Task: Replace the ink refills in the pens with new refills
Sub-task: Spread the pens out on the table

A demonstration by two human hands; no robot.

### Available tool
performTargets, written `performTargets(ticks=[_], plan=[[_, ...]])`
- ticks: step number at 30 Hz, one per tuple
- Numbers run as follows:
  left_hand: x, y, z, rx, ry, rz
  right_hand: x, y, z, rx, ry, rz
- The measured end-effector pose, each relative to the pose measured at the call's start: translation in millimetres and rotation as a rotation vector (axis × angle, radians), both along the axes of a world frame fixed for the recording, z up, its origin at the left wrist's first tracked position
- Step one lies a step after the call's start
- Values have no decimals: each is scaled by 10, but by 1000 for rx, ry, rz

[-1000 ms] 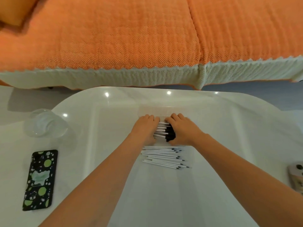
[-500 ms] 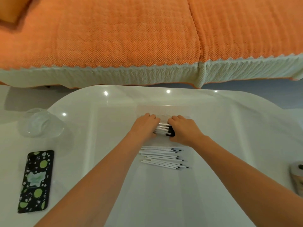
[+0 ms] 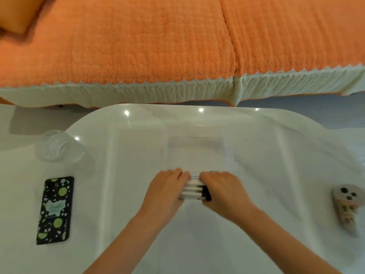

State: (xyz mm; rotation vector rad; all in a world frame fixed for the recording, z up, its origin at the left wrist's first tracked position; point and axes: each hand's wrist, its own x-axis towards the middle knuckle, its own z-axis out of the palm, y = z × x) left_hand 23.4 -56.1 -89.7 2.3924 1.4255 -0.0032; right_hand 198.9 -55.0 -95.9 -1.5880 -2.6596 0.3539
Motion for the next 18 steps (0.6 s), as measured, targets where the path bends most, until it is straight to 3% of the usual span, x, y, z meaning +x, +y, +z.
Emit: performTargets(ticks=[5,13,18], plan=[[-69,-658,-565,-178,-51,31,-52,-564,-502,-133,3,39],[-141,-907,-1041,-90,-185,172,-38,-774,-836,-88,86,-37],[-258,-955,-1174,-42,-201,141,43,-953,-966,-122,-18,-54]])
